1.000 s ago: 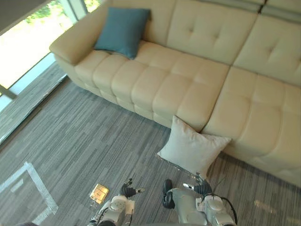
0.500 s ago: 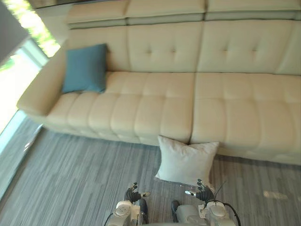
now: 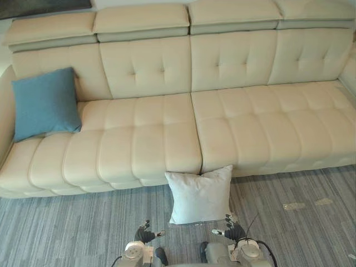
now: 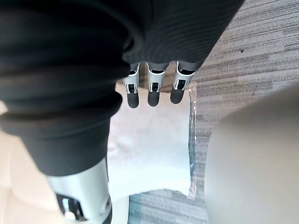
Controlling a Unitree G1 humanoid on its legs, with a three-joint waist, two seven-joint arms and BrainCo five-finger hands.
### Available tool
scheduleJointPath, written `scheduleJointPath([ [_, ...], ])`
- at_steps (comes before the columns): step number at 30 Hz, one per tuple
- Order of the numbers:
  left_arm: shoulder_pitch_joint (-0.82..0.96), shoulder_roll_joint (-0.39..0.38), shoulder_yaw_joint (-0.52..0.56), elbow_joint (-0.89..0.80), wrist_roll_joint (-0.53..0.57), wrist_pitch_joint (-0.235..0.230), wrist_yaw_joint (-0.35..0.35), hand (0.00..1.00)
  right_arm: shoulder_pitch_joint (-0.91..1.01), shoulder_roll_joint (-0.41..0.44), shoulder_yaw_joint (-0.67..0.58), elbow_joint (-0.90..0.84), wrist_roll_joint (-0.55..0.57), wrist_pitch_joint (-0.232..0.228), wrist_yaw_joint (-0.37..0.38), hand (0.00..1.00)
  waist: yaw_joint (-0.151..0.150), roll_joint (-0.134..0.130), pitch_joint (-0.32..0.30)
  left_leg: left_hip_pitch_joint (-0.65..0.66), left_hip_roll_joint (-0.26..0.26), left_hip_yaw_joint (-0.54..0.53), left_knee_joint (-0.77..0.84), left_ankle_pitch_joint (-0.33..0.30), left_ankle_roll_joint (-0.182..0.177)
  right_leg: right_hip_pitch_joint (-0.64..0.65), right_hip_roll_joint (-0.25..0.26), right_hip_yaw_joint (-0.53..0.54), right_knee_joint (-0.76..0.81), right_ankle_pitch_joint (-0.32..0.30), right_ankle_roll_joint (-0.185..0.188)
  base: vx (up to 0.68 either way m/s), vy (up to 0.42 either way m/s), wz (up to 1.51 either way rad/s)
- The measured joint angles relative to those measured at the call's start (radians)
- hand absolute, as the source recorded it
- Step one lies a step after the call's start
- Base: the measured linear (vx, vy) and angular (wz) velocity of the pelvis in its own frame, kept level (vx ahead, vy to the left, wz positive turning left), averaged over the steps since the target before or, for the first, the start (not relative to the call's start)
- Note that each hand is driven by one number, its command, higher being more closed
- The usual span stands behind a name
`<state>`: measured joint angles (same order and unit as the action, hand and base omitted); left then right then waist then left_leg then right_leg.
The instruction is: Pick up cushions and gather them together orderly.
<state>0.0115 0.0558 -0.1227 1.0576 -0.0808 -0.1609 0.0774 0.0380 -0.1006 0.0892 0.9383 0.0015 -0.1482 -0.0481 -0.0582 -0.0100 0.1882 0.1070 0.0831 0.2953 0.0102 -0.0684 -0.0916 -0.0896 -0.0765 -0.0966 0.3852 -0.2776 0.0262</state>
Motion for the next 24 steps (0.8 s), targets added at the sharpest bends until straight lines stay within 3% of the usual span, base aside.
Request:
scheduleJointPath([
  [3, 0.001, -0.008, 0.000, -0.001, 0.000, 0.000, -0.002, 0.00, -0.008, -0.006, -0.009, 0.026, -0.002, 0.005, 0.000, 0.00, 0.007, 0.004, -0.003, 0.029, 0.023, -0.004, -0.034, 0.015, -0.026, 0.023, 0.029, -0.010, -0.015, 0.008, -0.011, 0.07, -0.113, 0.04],
  [6, -0.001, -0.009, 0.006, 0.004, 0.000, -0.001, -0.002, 0.00, -0.008, -0.009, -0.009, 0.032, -0.002, 0.012, 0.004, 0.00, 0.009, 0.004, -0.008, 0.037, 0.035, 0.000, -0.038, 0.016, -0.026, 0.046, 0.050, -0.004, -0.058, 0.032, -0.008, 0.06, -0.044, -0.10],
  [12, -0.006, -0.008, 0.006, 0.034, 0.001, -0.002, -0.002, 0.00, 0.006, -0.005, -0.026, 0.037, -0.001, 0.011, 0.009, 0.00, 0.009, -0.008, -0.031, 0.037, 0.032, 0.003, -0.025, 0.016, -0.026, 0.084, 0.042, 0.006, -0.135, 0.062, -0.006, 0.03, 0.021, -0.03],
  [19, -0.006, -0.010, 0.003, 0.050, 0.001, -0.001, -0.003, 0.00, 0.011, 0.012, -0.079, 0.059, 0.001, 0.011, 0.008, 0.00, 0.011, 0.010, -0.044, 0.071, 0.029, 0.023, -0.025, 0.016, -0.026, 0.117, 0.042, 0.027, -0.153, 0.076, -0.003, 0.01, 0.009, -0.09],
  [20, 0.001, -0.010, -0.015, 0.054, 0.001, -0.002, -0.003, 0.00, 0.021, 0.015, -0.105, 0.061, 0.001, 0.011, 0.008, 0.00, 0.012, 0.027, -0.063, 0.087, 0.028, 0.001, -0.060, 0.024, -0.021, 0.143, 0.057, 0.023, -0.216, 0.127, -0.002, 0.00, 0.000, 0.00],
  [24, 0.001, -0.010, -0.015, 0.054, 0.001, -0.002, -0.003, 0.00, 0.021, 0.015, -0.105, 0.061, 0.001, 0.011, 0.008, 0.00, 0.012, 0.027, -0.063, 0.086, 0.029, 0.001, -0.060, 0.024, -0.021, 0.142, 0.056, 0.023, -0.217, 0.127, -0.002, 0.00, 0.000, 0.00],
])
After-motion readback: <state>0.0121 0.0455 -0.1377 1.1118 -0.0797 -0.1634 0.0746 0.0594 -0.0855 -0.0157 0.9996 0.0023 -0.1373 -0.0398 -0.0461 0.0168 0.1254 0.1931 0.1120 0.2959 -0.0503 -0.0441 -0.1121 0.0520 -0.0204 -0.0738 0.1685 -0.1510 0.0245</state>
